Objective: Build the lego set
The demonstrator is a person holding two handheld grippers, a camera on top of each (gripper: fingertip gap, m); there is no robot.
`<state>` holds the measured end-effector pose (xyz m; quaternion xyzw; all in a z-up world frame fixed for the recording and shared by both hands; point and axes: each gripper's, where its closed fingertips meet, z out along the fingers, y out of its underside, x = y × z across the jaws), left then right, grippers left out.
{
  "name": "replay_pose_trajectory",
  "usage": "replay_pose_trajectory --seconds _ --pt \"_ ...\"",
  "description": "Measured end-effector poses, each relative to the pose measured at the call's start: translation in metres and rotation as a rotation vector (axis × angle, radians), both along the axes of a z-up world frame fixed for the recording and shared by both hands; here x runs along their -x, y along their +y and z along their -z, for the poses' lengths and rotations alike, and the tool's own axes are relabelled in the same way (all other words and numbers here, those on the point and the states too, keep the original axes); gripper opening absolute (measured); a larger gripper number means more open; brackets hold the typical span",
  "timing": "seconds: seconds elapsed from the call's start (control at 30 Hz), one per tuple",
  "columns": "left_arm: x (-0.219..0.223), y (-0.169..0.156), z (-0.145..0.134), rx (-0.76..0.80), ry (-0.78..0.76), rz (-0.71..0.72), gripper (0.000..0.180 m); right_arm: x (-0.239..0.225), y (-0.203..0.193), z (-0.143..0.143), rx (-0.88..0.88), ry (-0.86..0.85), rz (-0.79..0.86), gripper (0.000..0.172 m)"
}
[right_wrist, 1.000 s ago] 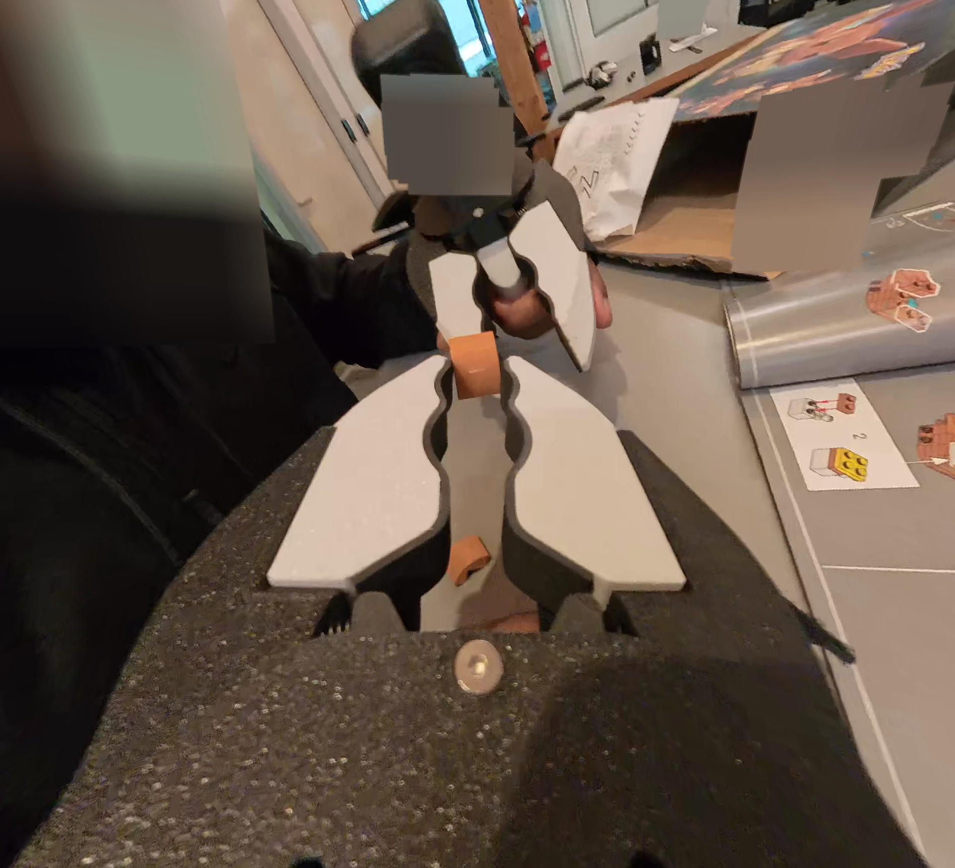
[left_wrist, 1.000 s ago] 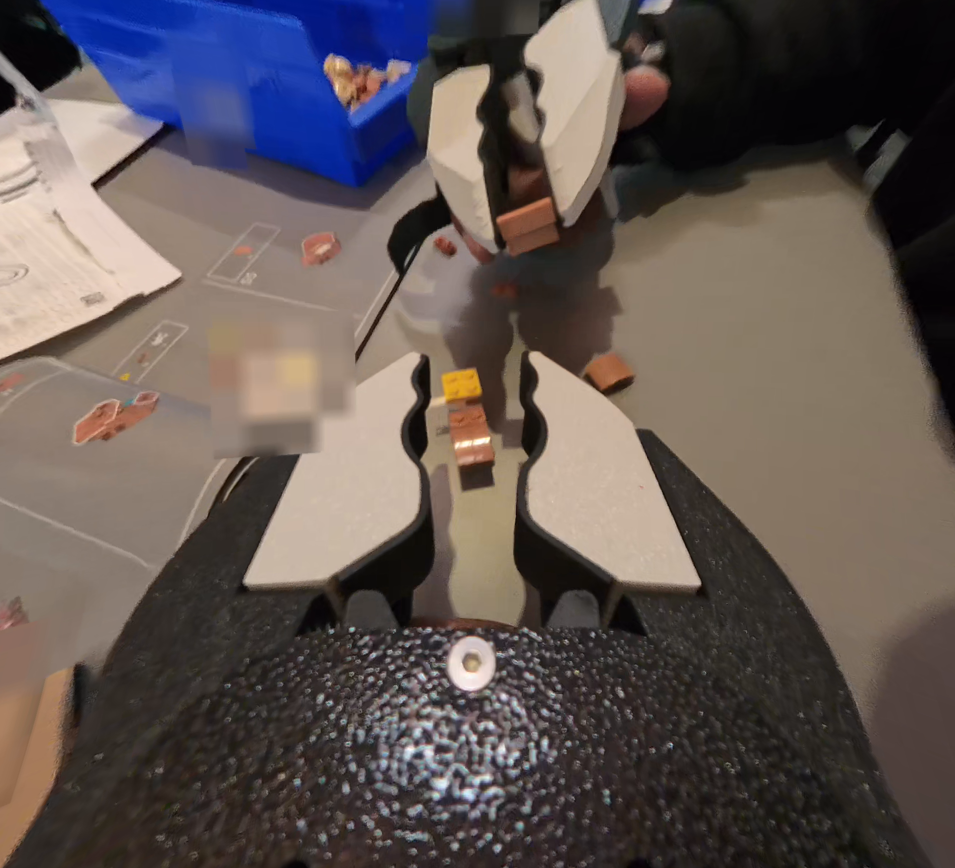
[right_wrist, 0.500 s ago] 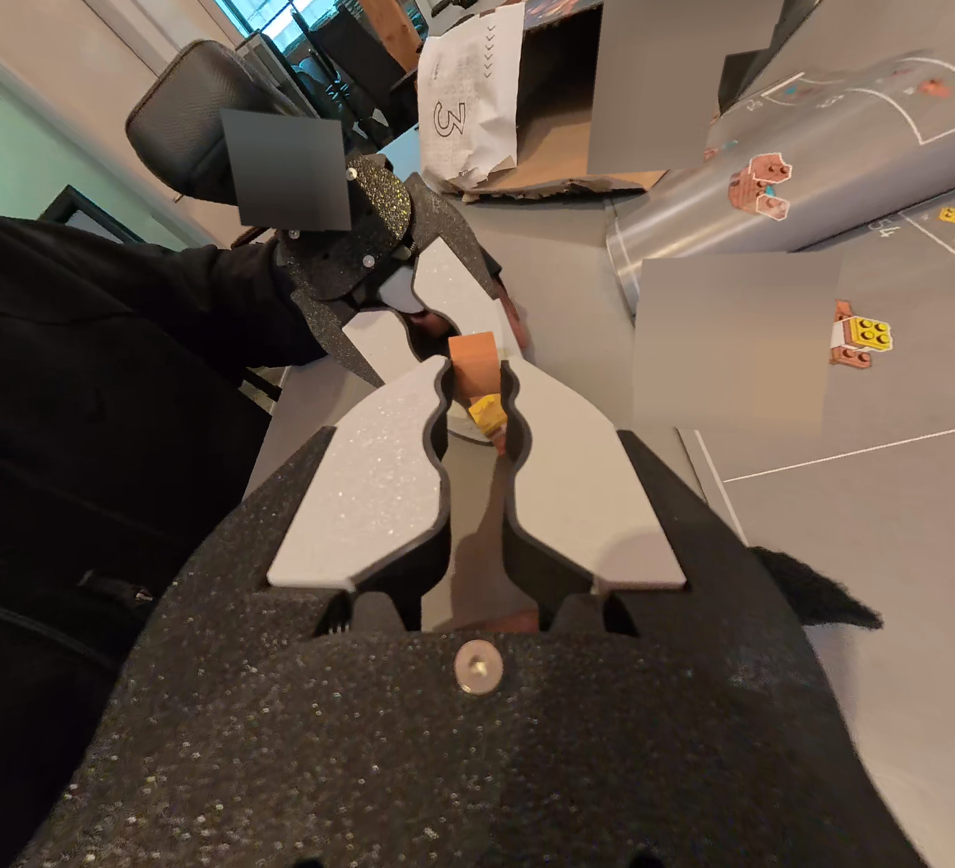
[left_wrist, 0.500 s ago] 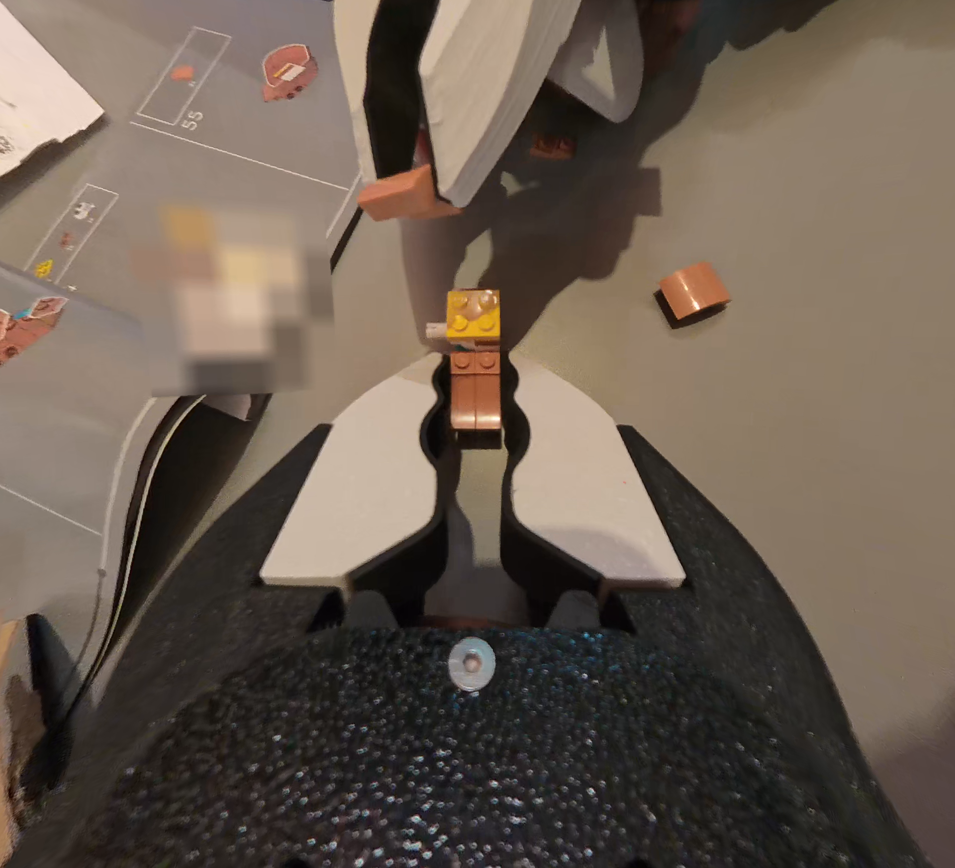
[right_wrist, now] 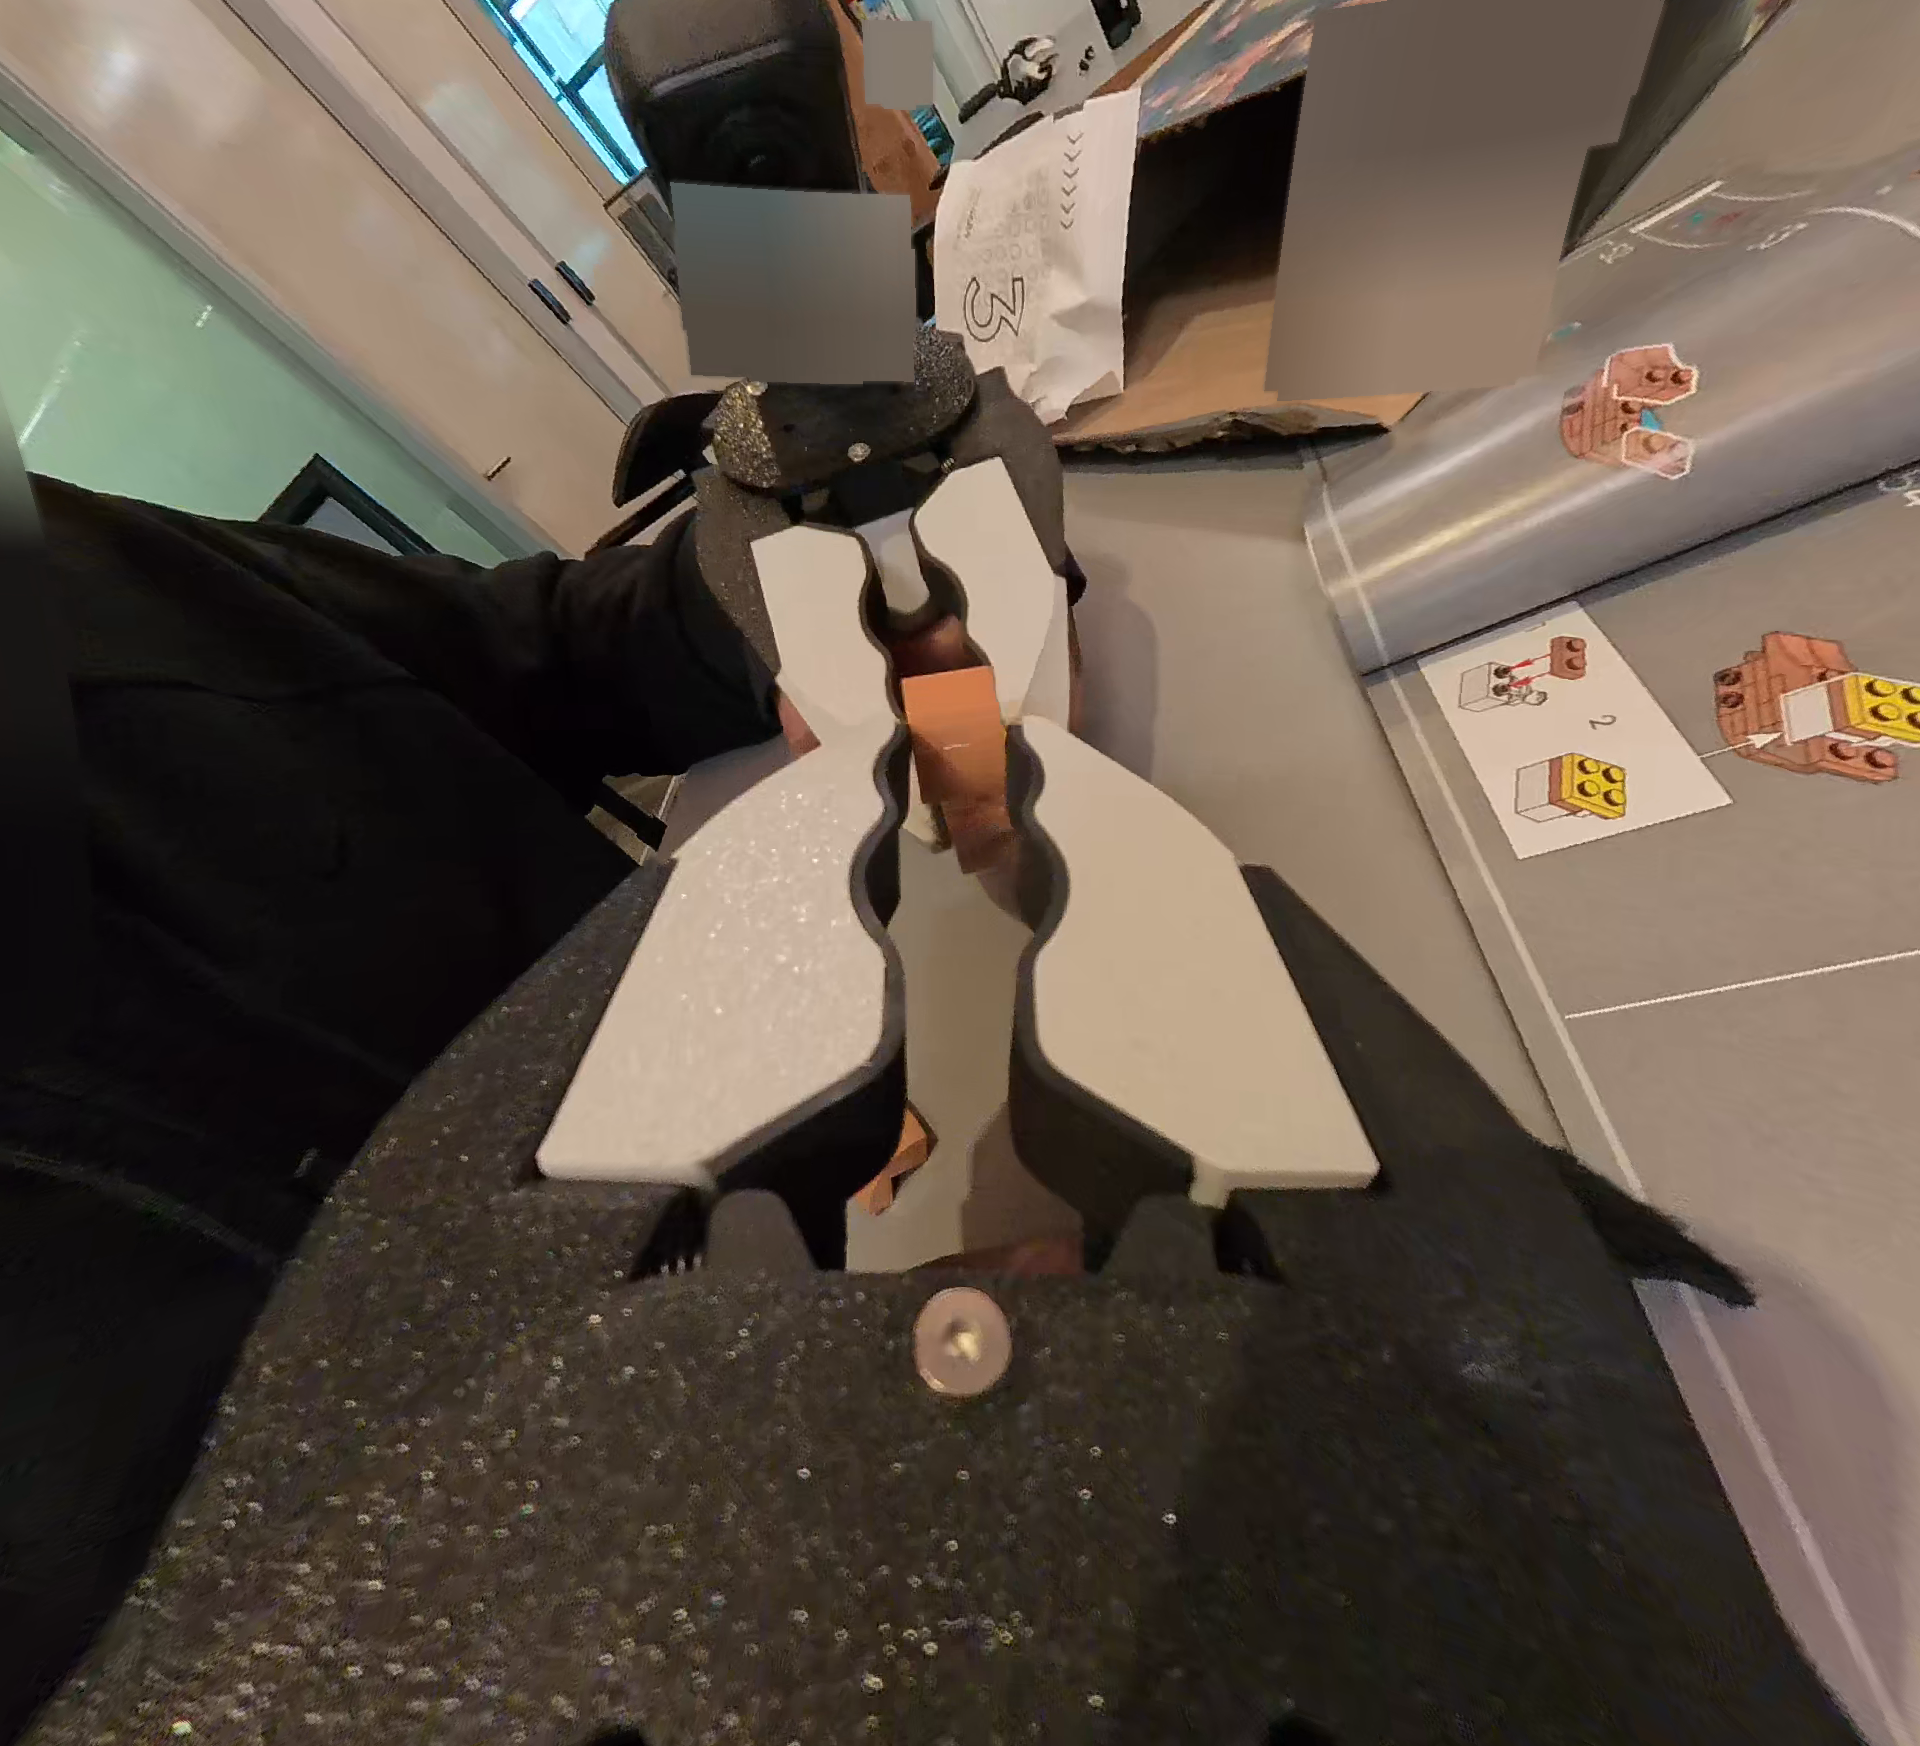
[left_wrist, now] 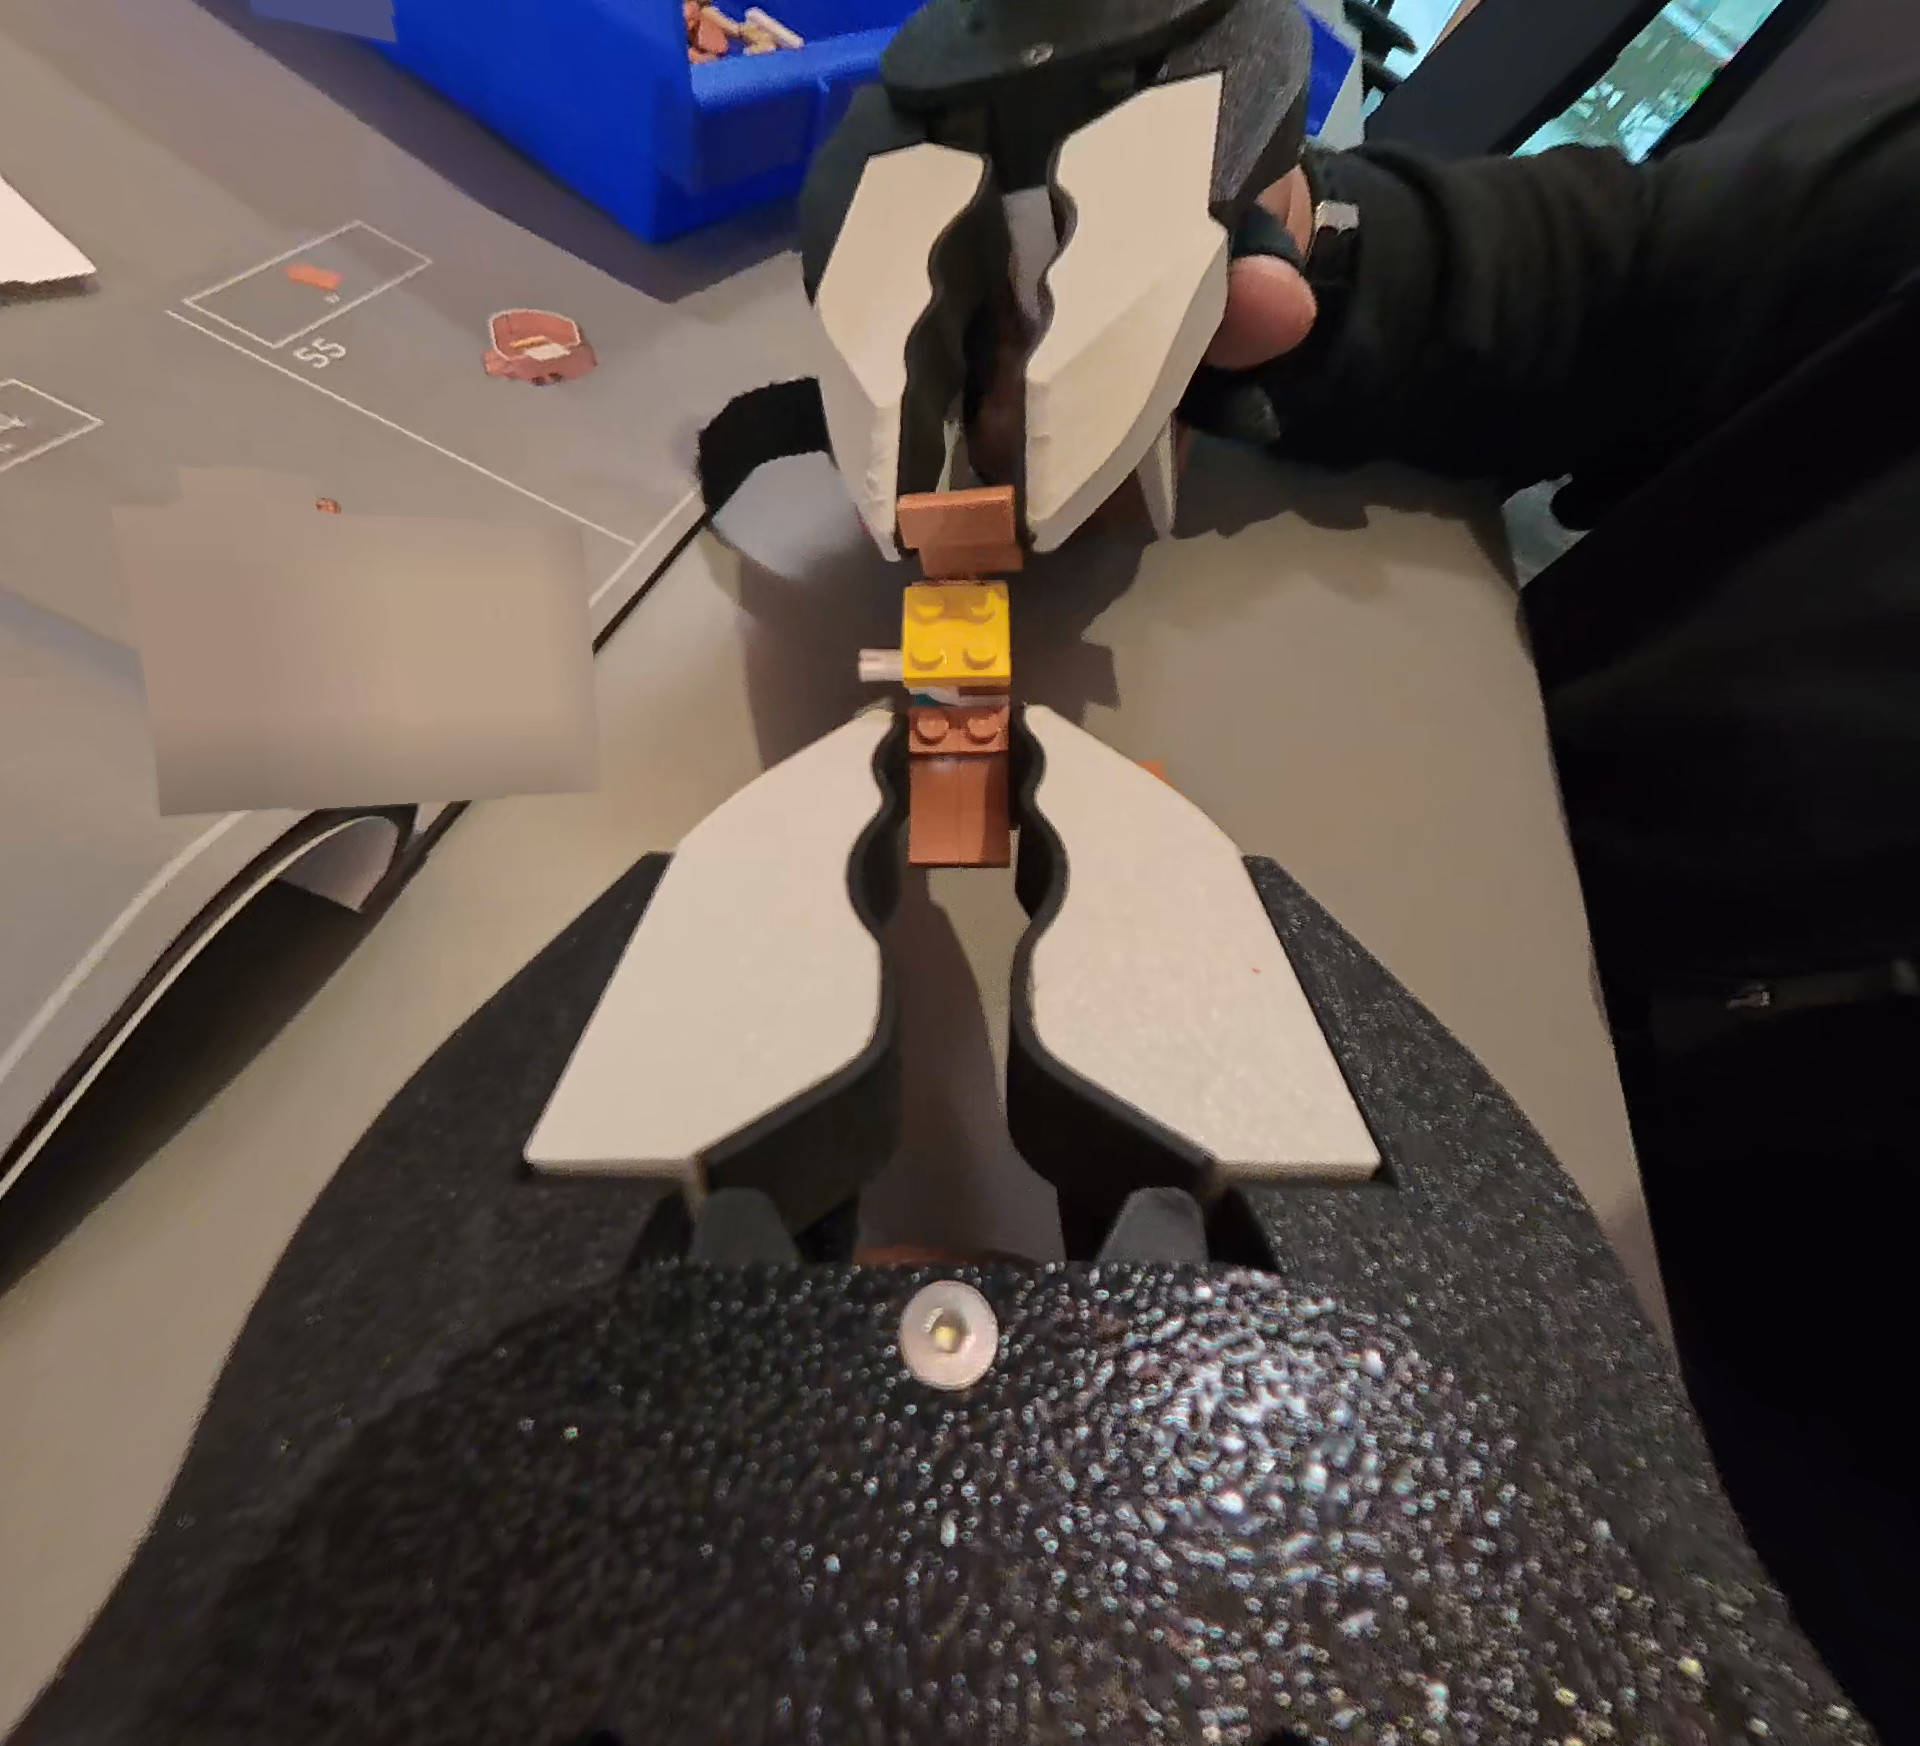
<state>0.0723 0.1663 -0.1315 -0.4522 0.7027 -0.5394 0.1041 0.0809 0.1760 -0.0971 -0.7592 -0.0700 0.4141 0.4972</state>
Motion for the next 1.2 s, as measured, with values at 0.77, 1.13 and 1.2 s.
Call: replay_pose_trajectory --seconds 0.77,1.13,1.2 --pt "0.0014 -0.0036 -0.0086 -0.024 -0.079 0.035 0.017 0.0061 -0.0051 0.0002 -0.044 -0.088 -0.021 0.017" --pt "0.0020 -0.0039 -0.0095 -0.031 -0.090 0.040 0.017 0.0070 -0.0054 -0.0005 -0.070 -0.126 -0.012 0.017" --pt "0.0021 -0.0041 -0.0098 -0.034 -0.094 0.041 0.017 0.0071 -0.0055 -0.0009 -0.074 -0.130 -0.012 0.017"
